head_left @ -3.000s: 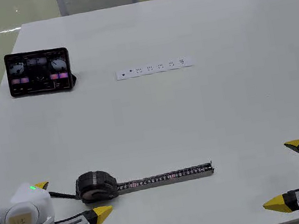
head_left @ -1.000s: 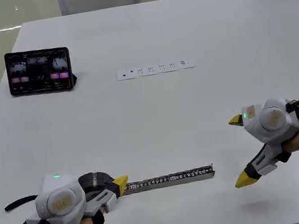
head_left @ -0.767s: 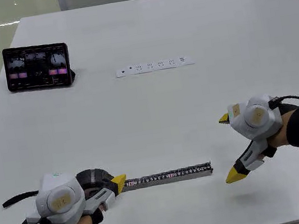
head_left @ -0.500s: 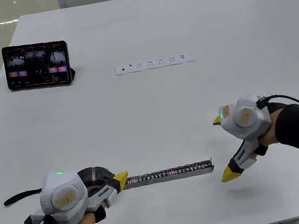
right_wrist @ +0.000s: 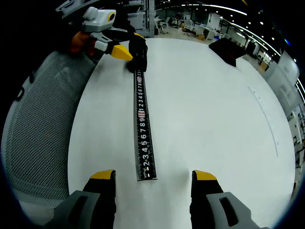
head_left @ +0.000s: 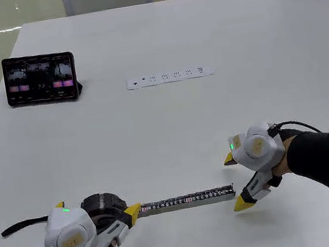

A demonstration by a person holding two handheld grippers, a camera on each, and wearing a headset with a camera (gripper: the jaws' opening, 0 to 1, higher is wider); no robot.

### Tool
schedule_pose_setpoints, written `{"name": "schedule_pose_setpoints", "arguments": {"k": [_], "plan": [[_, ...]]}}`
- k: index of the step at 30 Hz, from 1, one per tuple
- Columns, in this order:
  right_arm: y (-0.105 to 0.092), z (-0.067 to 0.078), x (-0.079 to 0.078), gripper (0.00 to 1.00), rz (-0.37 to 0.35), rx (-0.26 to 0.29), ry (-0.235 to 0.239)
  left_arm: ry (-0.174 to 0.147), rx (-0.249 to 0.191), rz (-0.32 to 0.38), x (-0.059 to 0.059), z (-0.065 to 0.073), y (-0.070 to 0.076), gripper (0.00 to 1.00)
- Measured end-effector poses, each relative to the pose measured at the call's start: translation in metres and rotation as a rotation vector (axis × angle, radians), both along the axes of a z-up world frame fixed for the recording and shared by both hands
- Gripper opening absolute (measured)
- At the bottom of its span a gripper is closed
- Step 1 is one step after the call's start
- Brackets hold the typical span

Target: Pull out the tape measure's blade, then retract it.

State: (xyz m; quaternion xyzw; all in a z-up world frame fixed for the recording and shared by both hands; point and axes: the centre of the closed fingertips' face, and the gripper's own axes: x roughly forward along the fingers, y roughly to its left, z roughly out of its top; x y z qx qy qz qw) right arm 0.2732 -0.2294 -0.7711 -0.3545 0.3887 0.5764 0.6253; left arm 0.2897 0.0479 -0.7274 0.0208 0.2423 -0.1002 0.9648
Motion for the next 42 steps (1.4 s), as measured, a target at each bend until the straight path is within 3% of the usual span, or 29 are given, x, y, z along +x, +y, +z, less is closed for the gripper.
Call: {"name": "schedule_pose_setpoints", "arguments": {"k": [6,16,24,28,30,32,42], "plan": [[0.001,-0.002,-0.004,0.49,0.024,-0.008,0.009,-0.002,-0.001,0.012,0.0,-0.002,0.003,0.99],[-0.002,-0.006,-0.004,0.3,0.03,-0.024,0.026,-0.01,-0.003,-0.024,-0.002,-0.002,-0.005,0.99],[-0.001,-0.007,-0.008,0.22,0.071,-0.031,0.011,0.0,-0.014,0.003,0.0,-0.005,0.001,0.99],[-0.001,-0.007,-0.008,0.21,0.07,-0.031,0.006,-0.026,-0.019,0.014,0.002,0.001,0.002,0.99],[-0.002,-0.008,-0.003,0.17,0.069,-0.035,-0.019,-0.038,-0.025,0.029,0.003,0.005,0.005,0.99],[-0.001,-0.007,-0.004,0.16,0.06,-0.028,-0.003,-0.036,-0.024,0.04,0.003,0.003,0.008,0.99],[0.0,-0.008,-0.005,0.12,0.059,-0.034,-0.016,-0.025,-0.022,0.044,0.003,0.0,0.007,0.99]]}}
